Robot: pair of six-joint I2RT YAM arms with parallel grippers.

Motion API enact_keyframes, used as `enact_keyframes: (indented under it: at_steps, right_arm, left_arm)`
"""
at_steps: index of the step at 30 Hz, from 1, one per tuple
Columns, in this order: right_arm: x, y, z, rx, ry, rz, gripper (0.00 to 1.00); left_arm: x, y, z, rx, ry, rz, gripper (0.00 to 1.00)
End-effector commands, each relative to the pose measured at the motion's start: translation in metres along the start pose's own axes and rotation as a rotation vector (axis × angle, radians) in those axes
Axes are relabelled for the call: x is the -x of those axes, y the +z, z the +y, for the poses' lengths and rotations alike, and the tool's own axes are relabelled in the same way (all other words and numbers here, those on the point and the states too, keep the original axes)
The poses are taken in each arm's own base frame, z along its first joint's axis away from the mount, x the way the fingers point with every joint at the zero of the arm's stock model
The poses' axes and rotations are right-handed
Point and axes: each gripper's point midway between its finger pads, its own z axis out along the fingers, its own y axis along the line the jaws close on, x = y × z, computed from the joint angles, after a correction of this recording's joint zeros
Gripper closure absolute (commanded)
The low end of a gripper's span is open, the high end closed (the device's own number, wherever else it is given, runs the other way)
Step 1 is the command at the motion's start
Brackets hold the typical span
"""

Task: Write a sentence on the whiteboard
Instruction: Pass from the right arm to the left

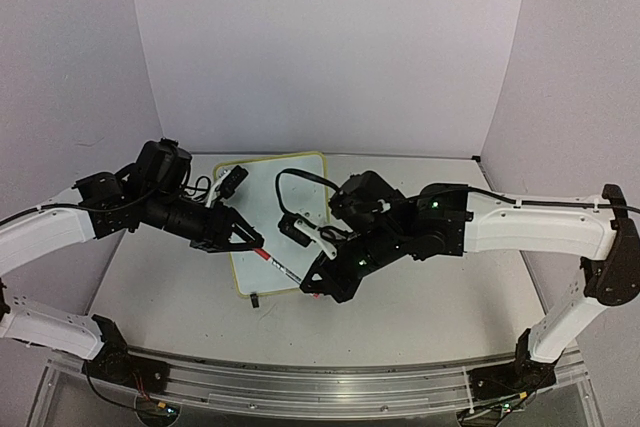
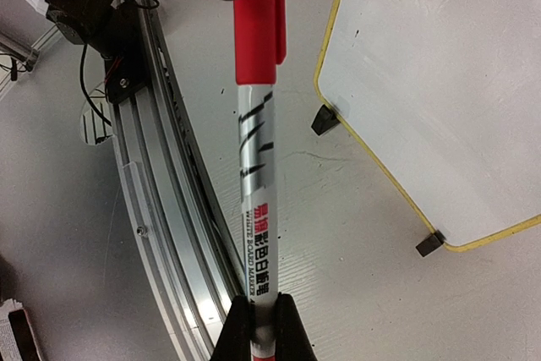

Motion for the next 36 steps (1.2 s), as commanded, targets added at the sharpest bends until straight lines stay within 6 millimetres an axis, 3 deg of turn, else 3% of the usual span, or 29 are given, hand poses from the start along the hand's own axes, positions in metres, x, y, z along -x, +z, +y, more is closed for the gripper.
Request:
enact_keyframes:
  at_steps: [1,5,13,16,18,20,23,25,29,36]
  right_arm:
    - [0.016,-0.014,0.004,-0.01,-0.034,-0.057,1.0]
    - [0.017,-0.014,0.004,-0.01,-0.036,-0.062,1.0]
    - [0.018,-0.015,0.0,-0.032,-0.035,-0.073,1.0]
    - [0.019,-0.018,-0.004,-0.055,-0.03,-0.1,0.98]
    - [0.022,-0.024,-0.008,-0.079,-0.015,-0.142,0.77]
    - [0.029,-0.034,-0.011,-0.098,0.009,-0.208,0.44]
    - [0.042,-0.053,-0.016,-0.122,0.086,-0.348,0.2]
    - [0.048,-0.062,-0.019,-0.113,0.169,-0.434,0.13]
    - [0.067,-0.08,-0.018,-0.003,0.354,-0.652,0.09]
    - [0.102,-0.111,0.008,0.315,0.488,-0.914,0.09]
  left_arm:
    - [0.012,-0.004,-0.019,-0.054,0.029,-0.03,0.69]
    - [0.008,0.0,-0.017,-0.057,0.022,-0.009,0.76]
    - [0.005,0.001,-0.021,-0.072,0.032,0.003,1.0]
    - [0.005,-0.001,-0.023,-0.083,0.043,-0.006,1.0]
    - [0.007,-0.004,-0.025,-0.087,0.046,-0.025,1.0]
    - [0.012,-0.009,-0.028,-0.092,0.053,-0.064,1.0]
    - [0.026,-0.02,-0.037,-0.11,0.057,-0.162,1.0]
    - [0.036,-0.028,-0.044,-0.144,0.048,-0.238,1.0]
    - [0.058,-0.039,-0.057,-0.237,0.024,-0.391,1.0]
    - [0.08,-0.058,-0.087,-0.405,0.047,-0.521,1.0]
